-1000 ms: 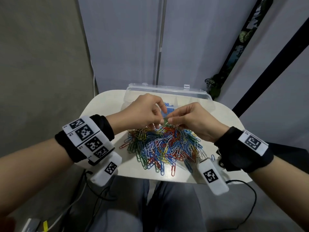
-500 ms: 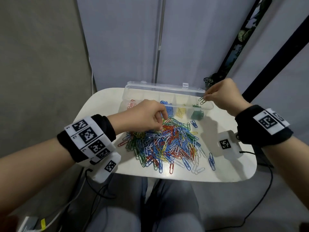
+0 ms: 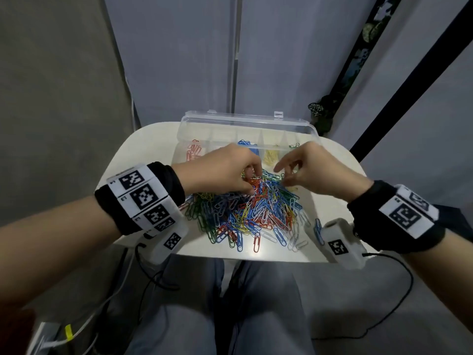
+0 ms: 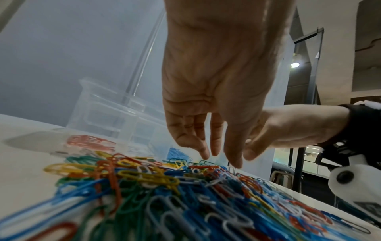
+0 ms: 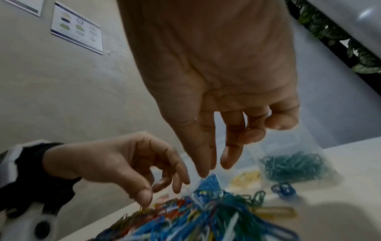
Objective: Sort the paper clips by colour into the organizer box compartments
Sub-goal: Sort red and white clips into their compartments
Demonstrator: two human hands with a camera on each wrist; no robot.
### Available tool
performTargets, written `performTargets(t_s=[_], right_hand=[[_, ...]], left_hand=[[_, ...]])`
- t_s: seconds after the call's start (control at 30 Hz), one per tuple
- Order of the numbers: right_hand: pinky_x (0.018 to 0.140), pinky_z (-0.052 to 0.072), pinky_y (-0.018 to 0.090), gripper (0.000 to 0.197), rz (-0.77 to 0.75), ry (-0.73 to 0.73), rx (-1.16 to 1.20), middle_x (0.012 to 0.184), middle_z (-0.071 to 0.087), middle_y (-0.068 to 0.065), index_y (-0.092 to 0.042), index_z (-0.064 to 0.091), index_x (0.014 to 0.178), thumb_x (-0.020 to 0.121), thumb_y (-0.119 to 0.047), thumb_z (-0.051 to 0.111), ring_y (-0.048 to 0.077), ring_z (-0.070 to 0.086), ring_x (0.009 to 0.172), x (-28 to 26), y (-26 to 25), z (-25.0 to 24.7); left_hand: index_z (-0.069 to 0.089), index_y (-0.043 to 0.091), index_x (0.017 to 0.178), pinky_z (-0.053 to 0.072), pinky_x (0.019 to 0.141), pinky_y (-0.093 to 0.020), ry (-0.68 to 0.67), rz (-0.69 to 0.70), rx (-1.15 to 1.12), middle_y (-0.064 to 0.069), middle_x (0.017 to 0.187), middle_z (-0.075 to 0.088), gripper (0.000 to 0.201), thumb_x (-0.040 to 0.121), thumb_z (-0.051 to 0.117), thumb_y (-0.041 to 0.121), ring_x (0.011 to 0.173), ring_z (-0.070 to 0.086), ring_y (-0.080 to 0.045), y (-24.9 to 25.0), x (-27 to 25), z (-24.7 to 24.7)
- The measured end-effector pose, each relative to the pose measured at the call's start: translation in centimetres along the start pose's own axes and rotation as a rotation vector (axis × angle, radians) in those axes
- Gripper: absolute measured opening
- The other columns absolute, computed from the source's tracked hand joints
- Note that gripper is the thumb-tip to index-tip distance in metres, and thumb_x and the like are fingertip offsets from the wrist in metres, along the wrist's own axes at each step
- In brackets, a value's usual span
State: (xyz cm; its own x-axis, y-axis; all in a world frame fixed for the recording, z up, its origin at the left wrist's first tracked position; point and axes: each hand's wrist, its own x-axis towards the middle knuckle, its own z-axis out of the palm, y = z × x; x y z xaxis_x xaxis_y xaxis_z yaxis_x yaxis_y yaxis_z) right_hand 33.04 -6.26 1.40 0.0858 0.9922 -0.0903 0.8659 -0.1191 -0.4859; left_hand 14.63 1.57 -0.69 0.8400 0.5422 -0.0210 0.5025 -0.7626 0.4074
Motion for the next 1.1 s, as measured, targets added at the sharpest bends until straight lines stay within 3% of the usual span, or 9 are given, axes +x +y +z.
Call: performTargets(t_s=[0.17, 0.23, 0.33, 0.47, 0.53, 0.63, 0.8, 0.93, 1.1], right_hand=[[0.066, 0.044, 0.027, 0.050, -0.001, -0.179, -0.087, 0.097, 0.066, 0.005, -0.019, 0.068, 0.116, 0.069, -0.024, 0.085, 0.017, 0.057, 0.077, 0.4, -0.6, 1.6], [0.065, 0.044, 0.025, 0.044, -0.029, -0.169, -0.111, 0.091, 0.067, 0.005, -0.015, 0.070, 0.111, 0.070, -0.020, 0.085, 0.016, 0.057, 0.073, 0.8, -0.7, 1.9], [0.051, 0.037, 0.012, 0.023, -0.021, -0.113, -0.093, 0.074, 0.064, 0.002, -0.008, 0.076, 0.094, 0.072, -0.010, 0.082, 0.004, 0.050, 0.057, 1.2, -0.8, 2.1], [0.060, 0.045, 0.023, 0.008, 0.034, -0.053, 0.105, 0.071, 0.070, 0.007, -0.008, 0.078, 0.079, 0.073, -0.008, 0.081, 0.011, 0.055, 0.061, 1.3, -0.2, 1.4], [0.058, 0.045, 0.023, 0.005, 0.081, -0.020, 0.260, 0.075, 0.072, 0.010, -0.010, 0.076, 0.075, 0.074, -0.008, 0.080, 0.012, 0.056, 0.063, 1.2, 0.2, 0.9], [0.051, 0.038, 0.023, 0.004, 0.149, -0.028, 0.479, 0.071, 0.068, 0.012, 0.000, 0.075, 0.078, 0.076, -0.002, 0.077, 0.009, 0.053, 0.054, 0.9, 0.4, 0.3], [0.054, 0.038, 0.024, 0.006, 0.197, -0.039, 0.578, 0.084, 0.069, 0.029, 0.006, 0.069, 0.078, 0.075, 0.006, 0.074, 0.018, 0.056, 0.058, 0.9, 0.6, 0.2], [0.054, 0.041, 0.024, 0.011, 0.199, -0.014, 0.553, 0.070, 0.071, 0.011, 0.008, 0.071, 0.083, 0.080, -0.002, 0.073, 0.010, 0.057, 0.054, 1.0, 0.7, 0.3], [0.053, 0.041, 0.024, 0.002, 0.158, 0.012, 0.565, 0.072, 0.070, 0.011, 0.000, 0.073, 0.079, 0.077, 0.000, 0.075, 0.007, 0.052, 0.051, 0.8, 0.1, 0.4]], left_hand=[[0.065, 0.023, 0.107, 0.044, 0.069, -0.029, -0.061, -0.055, 0.088, 0.006, 0.095, 0.064, 0.046, 0.070, 0.082, 0.044, 0.080, 0.053, -0.012, 0.1, 0.4, 0.3], [0.066, 0.022, 0.104, 0.043, 0.071, -0.029, -0.076, -0.061, 0.089, 0.008, 0.090, 0.060, 0.044, 0.069, 0.083, 0.043, 0.080, 0.052, -0.012, 0.0, 0.3, 0.3], [0.069, 0.019, 0.101, 0.038, 0.066, -0.025, -0.078, -0.066, 0.072, 0.008, 0.086, 0.059, 0.039, 0.070, 0.084, 0.038, 0.077, 0.051, -0.011, -0.1, 0.3, 0.4], [0.070, 0.017, 0.099, 0.038, 0.058, -0.020, -0.058, -0.096, 0.038, 0.003, 0.087, 0.068, 0.032, 0.072, 0.084, 0.027, 0.073, 0.056, -0.011, -0.6, 0.2, 0.3], [0.070, 0.016, 0.094, 0.036, 0.055, -0.013, -0.050, -0.117, 0.009, 0.004, 0.083, 0.069, 0.027, 0.072, 0.084, 0.023, 0.072, 0.059, -0.010, -1.1, 0.0, 0.3], [0.071, 0.016, 0.087, 0.034, 0.053, -0.010, -0.050, -0.130, -0.001, 0.009, 0.073, 0.064, 0.019, 0.074, 0.083, 0.021, 0.066, 0.056, -0.001, -1.4, -0.2, 0.3], [0.072, 0.015, 0.084, 0.035, 0.054, -0.012, -0.047, -0.109, 0.007, 0.011, 0.069, 0.060, 0.011, 0.077, 0.080, 0.020, 0.063, 0.052, 0.001, -1.0, -0.2, 0.3], [0.072, 0.013, 0.079, 0.032, 0.052, -0.008, -0.045, -0.083, 0.036, 0.015, 0.063, 0.056, 0.003, 0.079, 0.075, 0.013, 0.059, 0.050, 0.003, -0.8, 0.0, 0.3], [0.071, 0.012, 0.084, 0.038, 0.058, -0.016, -0.059, -0.088, -0.002, 0.011, 0.068, 0.061, 0.005, 0.081, 0.075, 0.015, 0.062, 0.052, 0.001, -0.9, 0.0, 0.2]])
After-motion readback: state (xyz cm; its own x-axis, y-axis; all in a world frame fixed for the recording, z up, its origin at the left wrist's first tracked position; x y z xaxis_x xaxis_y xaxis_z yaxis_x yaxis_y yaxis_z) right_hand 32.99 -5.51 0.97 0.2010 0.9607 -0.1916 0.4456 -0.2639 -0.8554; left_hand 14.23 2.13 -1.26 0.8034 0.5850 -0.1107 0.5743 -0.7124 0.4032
